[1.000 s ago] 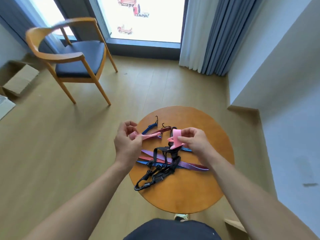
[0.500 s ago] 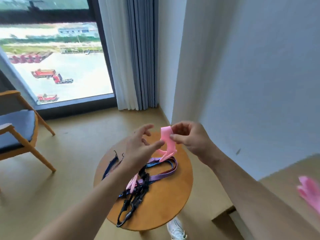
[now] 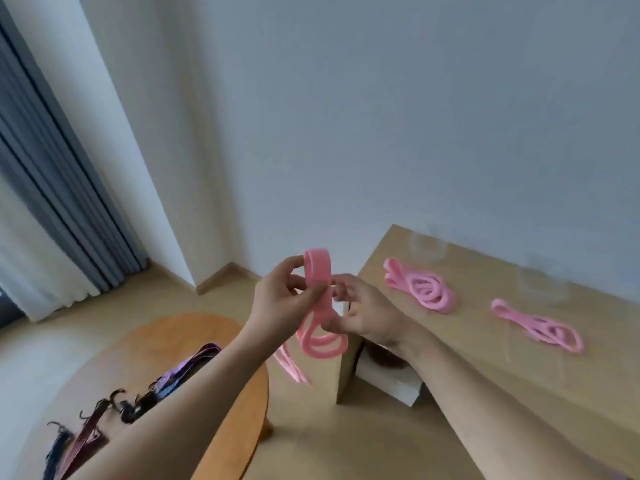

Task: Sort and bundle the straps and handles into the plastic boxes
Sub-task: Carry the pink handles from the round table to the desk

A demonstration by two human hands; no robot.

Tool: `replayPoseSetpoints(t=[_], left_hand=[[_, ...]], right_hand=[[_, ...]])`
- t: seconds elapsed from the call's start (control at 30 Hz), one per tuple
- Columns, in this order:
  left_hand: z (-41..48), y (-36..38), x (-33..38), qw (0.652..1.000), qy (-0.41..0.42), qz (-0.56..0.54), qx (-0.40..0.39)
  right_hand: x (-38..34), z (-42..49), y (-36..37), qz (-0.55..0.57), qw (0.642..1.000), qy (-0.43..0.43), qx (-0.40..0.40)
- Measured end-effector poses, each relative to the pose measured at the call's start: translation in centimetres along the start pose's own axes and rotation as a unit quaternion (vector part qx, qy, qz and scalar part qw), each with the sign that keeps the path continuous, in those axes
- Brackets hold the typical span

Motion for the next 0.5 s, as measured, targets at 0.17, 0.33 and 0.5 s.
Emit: replayPoseSetpoints(t=[0.17, 0.33, 0.5], left_hand=[[1.3, 9.0, -0.2, 0.996, -0.016, -0.020, -0.080], [2.6, 17.1, -2.6, 0.991, -0.066, -0.065, -0.096], [2.9, 26.3, -6.7, 0.983, -0.118, -0.031, -0.134]], right_hand=[[8.1, -5.6, -3.6, 0.052, 0.995, 0.082, 0.035], [15.1, -12.0, -10.6, 0.184, 0.957, 0.159, 0.159], [22.5, -18.4, -17.0, 0.335, 0.878, 0.211, 0.268]])
Point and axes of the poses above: each hand's wrist, its own z-axis towards the middle knuckle, its own y-axis out of the palm, x = y × z, the point moved 7 cm from there along z, towards the middle knuckle, and after that the axes turned 12 degrees about -z, right-handed, at the moved point
